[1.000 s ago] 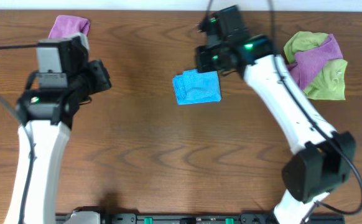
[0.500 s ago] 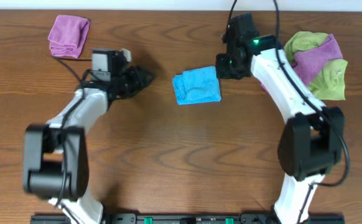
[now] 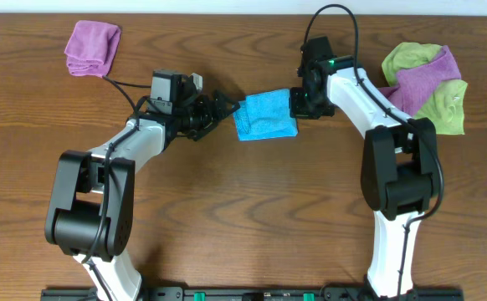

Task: Fold the cloth
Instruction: 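Grasp the folded blue bundle with both grippers from either side, then lift the blue bundle with the left gripper onto the folded pink cloth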

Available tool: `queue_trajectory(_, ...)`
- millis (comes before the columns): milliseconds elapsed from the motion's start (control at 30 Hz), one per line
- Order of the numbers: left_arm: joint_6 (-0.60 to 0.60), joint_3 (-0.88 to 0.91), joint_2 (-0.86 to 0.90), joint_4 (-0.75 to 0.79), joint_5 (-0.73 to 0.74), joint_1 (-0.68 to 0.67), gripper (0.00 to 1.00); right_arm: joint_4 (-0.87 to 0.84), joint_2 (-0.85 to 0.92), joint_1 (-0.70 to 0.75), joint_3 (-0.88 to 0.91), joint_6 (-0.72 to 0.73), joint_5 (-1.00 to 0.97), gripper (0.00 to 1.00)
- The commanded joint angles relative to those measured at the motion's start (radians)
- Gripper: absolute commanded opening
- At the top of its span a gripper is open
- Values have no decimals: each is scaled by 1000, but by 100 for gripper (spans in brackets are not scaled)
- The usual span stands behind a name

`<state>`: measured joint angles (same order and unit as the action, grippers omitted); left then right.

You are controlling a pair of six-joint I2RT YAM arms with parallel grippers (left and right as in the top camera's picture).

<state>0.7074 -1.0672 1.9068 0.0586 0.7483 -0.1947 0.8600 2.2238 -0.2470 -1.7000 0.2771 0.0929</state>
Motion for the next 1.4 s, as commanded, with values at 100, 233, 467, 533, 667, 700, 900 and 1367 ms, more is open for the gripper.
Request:
queue_trajectory(100,-5,-2,9,-3,-50,-22,94,-10,37,2,4,22,11,1)
queue_trajectory(233,0,-2,59,-2,-38,-36,94,-29,49,0,4,23,48,1)
queue_trajectory(467,45,-2,119,63,0,-35,94,-70,50,-37,4,26,127,1)
queue_trajectory(533,60,-2,124,69,-1,-37,94,-84,50,-58,4,26,141,1)
queue_trajectory(667,86,-2,132,73,0,-44,94,-105,50,-94,4,26,151,1)
queue_trajectory(700,86,-2,132,73,0,-47,94,-107,50,-97,4,26,151,1)
queue_trajectory(900,104,-2,132,73,0,-51,62,-104,50,-87,4,34,152,1)
queue_trajectory(1367,151,-127,112,171,46,63,6,-29,-56,23,-9,26,143,1)
